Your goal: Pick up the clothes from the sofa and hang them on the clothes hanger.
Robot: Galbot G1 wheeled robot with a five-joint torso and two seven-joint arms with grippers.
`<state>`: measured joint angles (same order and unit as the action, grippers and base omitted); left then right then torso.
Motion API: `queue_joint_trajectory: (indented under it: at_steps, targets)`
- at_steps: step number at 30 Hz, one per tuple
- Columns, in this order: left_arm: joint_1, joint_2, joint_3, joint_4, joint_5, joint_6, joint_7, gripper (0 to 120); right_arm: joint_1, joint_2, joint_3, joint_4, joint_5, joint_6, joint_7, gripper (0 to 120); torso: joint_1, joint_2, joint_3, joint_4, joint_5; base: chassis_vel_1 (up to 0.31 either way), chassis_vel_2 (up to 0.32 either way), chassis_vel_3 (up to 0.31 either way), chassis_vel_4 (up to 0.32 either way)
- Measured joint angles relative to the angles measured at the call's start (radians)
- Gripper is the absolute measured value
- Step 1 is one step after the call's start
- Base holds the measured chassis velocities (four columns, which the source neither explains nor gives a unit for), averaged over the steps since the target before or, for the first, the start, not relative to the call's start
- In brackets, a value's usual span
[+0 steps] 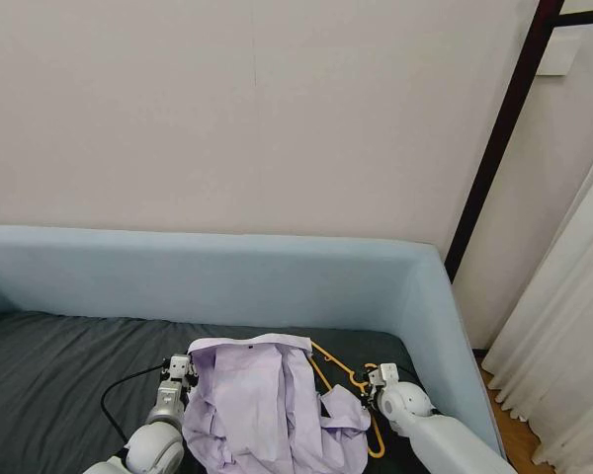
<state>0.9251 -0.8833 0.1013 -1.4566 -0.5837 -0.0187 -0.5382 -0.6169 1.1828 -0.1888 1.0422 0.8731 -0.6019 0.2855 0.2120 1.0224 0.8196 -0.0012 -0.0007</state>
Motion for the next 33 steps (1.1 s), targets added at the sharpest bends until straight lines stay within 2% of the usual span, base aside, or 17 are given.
queue_joint_trajectory:
  at_steps: [3, 5, 9, 14, 19, 22, 23, 27, 28, 33]
  targets:
    - [0.001, 0.001, 0.000, -0.001, 0.000, 0.000, 0.000, 0, 0.001, 0.001, 0.003, -0.005, -0.030, 0.022, 0.023, 4, 0.000, 0.000, 0.000, -0.0002, 0.0000, 0.000, 0.000, 0.000, 0.000]
    - [0.004, 0.005, 0.001, -0.009, 0.000, -0.001, 0.001, 0, 0.017, -0.003, 0.013, -0.012, -0.121, 0.089, 0.056, 4, 0.000, 0.000, 0.000, -0.0004, -0.0003, 0.000, 0.000, 0.000, 0.000]
    - [0.005, 0.008, 0.001, -0.012, 0.000, -0.001, 0.001, 0, 0.025, -0.021, 0.020, 0.018, -0.161, 0.152, 0.071, 4, 0.000, 0.000, 0.000, -0.0004, -0.0002, 0.000, 0.000, 0.000, 0.000]
    - [0.006, 0.016, 0.002, -0.018, -0.001, -0.002, 0.004, 0, 0.030, -0.050, 0.038, 0.099, -0.249, 0.233, 0.103, 4, 0.000, 0.000, 0.000, 0.0001, -0.0002, 0.000, 0.000, 0.000, 0.000]
    - [0.002, 0.043, 0.010, -0.045, -0.013, 0.002, 0.006, 0, 0.003, -0.116, 0.037, 0.204, -0.418, 0.306, 0.102, 4, 0.000, 0.000, 0.000, 0.0000, 0.0000, 0.000, 0.000, 0.000, 0.000]
    - [-0.006, 0.066, 0.017, -0.070, -0.028, 0.005, -0.002, 0, -0.066, -0.179, 0.042, 0.284, -0.607, 0.415, 0.103, 4, 0.000, 0.000, 0.000, -0.0002, 0.0001, 0.000, 0.000, 0.000, 0.000]
    - [-0.006, 0.066, 0.017, -0.070, -0.028, 0.005, -0.002, 0, -0.066, -0.179, 0.042, 0.284, -0.607, 0.415, 0.103, 4, 0.000, 0.000, 0.000, -0.0002, 0.0001, 0.000, 0.000, 0.000, 0.000]
    - [-0.021, 0.115, 0.035, -0.126, -0.074, 0.041, -0.007, 0, -0.210, -0.263, 0.117, 0.394, -0.815, 0.540, 0.087, 4, 0.000, 0.000, 0.000, 0.0001, 0.0002, 0.000, 0.000, 0.000, 0.000]
    - [-0.021, 0.115, 0.035, -0.126, -0.074, 0.041, -0.007, 0, -0.210, -0.263, 0.117, 0.394, -0.815, 0.540, 0.087, 4, 0.000, 0.000, 0.000, 0.0001, 0.0002, 0.000, 0.000, 0.000, 0.000]
    - [-0.032, 0.167, 0.046, -0.196, -0.121, 0.094, -0.021, 0, -0.409, -0.361, 0.207, 0.533, -1.005, 0.664, 0.033, 4, 0.000, 0.000, 0.000, -0.0006, -0.0001, 0.000, 0.000, 0.000, 0.000]
